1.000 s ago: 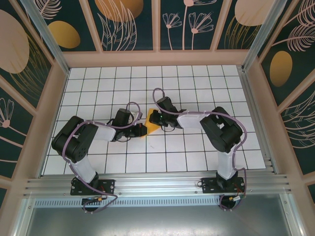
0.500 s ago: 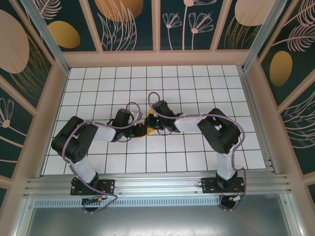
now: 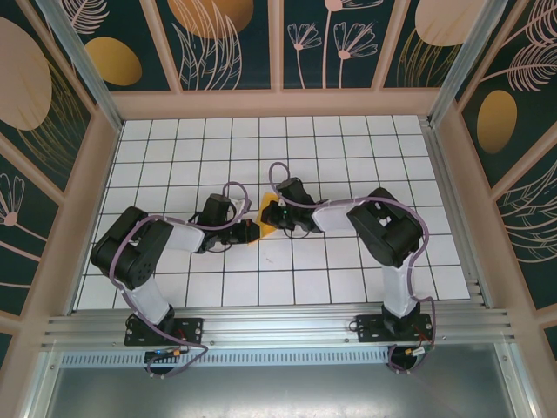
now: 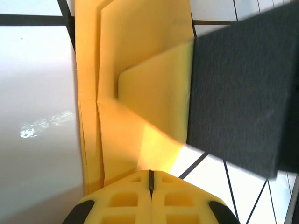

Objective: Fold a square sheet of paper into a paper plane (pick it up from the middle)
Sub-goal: Fourth fold the wing at the center of the table.

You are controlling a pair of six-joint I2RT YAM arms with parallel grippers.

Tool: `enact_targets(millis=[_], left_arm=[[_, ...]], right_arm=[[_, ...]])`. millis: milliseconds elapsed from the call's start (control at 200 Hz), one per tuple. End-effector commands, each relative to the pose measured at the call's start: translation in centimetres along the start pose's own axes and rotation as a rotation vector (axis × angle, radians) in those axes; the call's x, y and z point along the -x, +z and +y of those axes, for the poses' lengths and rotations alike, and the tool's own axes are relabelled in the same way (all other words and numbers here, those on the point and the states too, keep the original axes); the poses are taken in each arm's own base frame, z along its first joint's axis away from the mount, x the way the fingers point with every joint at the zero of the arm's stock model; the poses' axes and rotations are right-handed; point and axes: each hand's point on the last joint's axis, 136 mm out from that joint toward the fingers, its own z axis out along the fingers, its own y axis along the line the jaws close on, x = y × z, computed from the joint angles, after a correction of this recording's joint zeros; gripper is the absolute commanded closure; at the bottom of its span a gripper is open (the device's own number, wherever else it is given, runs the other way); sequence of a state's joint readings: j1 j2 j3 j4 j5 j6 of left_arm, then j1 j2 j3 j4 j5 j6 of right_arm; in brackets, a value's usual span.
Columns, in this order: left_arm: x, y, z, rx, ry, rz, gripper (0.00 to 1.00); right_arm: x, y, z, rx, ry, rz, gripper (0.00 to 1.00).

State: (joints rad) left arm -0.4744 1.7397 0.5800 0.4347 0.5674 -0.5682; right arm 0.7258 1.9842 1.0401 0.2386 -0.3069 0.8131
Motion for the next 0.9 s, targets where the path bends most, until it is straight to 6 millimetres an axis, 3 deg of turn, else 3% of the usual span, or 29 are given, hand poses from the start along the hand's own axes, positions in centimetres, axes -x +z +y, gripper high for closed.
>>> enact_targets(millis=[0, 145, 370, 445, 470, 706, 896], left_arm=[[-6.9, -0.6, 6.1, 0.229, -0.148, 0.173, 1.0], [-6.9, -0.7, 6.2, 0.232, -0.151, 0.174, 1.0], [-6.9, -0.6, 6.2, 0.231, -0.153, 0.174, 1.0], [-6.9, -0.6, 6.2, 0.232, -0.152, 0.171, 1.0], [-6.9, -0.6, 6.3, 0.234, -0.153, 0.172, 1.0], [-6.9, -0.7, 6.2, 0.232, -0.152, 0.171, 1.0], [-6.8, -0.7, 6.2, 0.232, -0.152, 0.168, 1.0]], right_arm=[[2.2, 0.1, -2.9, -0.094, 0.019, -0.037, 0.88], [4.1, 0.0, -3.7, -0.095, 0.039, -0.047, 0.88], [6.9, -0.3, -7.2, -0.17, 0.102, -0.083, 0.87], [6.9, -0.2, -6.9, -0.152, 0.081, -0.078, 0.87], [8.1, -0.7, -7.8, -0.153, 0.101, -0.095, 0.87], [10.6, -1.9, -8.8, -0.171, 0.107, -0.112, 0.86], [11.1, -3.3, -5.1, -0.108, 0.018, -0.138, 0.85]])
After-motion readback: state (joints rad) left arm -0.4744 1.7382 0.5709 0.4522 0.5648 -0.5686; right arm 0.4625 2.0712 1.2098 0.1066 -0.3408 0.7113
